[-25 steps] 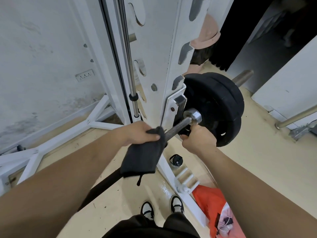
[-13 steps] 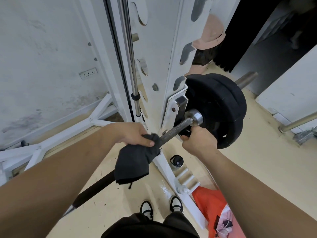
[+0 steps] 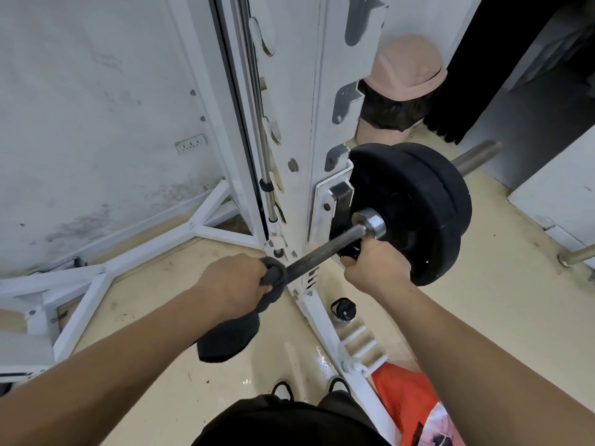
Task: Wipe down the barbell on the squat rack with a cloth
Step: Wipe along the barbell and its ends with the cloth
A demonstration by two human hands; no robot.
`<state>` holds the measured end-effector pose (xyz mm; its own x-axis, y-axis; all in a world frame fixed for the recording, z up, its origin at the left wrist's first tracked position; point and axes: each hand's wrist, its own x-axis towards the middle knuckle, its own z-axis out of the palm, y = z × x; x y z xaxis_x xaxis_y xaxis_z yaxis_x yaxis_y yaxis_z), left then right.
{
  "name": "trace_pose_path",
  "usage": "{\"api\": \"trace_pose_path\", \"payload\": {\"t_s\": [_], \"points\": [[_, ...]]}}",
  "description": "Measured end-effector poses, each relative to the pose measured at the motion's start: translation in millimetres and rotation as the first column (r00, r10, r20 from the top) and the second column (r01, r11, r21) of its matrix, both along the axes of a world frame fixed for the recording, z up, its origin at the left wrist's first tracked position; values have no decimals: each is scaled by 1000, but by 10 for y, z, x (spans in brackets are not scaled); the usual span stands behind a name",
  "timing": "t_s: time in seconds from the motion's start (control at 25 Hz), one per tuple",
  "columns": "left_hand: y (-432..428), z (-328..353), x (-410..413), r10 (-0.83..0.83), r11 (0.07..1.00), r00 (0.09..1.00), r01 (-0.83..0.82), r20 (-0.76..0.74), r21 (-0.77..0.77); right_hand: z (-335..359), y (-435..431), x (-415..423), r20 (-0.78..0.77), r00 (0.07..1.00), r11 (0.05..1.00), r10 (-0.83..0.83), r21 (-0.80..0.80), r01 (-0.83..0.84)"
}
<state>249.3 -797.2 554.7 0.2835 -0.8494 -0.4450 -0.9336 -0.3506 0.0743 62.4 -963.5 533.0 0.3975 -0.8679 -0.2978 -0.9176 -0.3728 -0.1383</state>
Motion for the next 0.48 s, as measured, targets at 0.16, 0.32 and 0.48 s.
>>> {"api": "trace_pose_path", "payload": {"t_s": [0.16,0.32,0.48], "points": [[-303,-234,-594,-99,905,963,193,251,-380,53,-80,-85,17,997,996,80,28,-81],[-630,-558,-943,-70,912,938,198,339,-359,60,-134,-152,37,979,979,203,28,-204],[-325,-640,-844,-27,904,932,177,362,-389,64,-199,-160,9,954,954,300,-14,-300]]}}
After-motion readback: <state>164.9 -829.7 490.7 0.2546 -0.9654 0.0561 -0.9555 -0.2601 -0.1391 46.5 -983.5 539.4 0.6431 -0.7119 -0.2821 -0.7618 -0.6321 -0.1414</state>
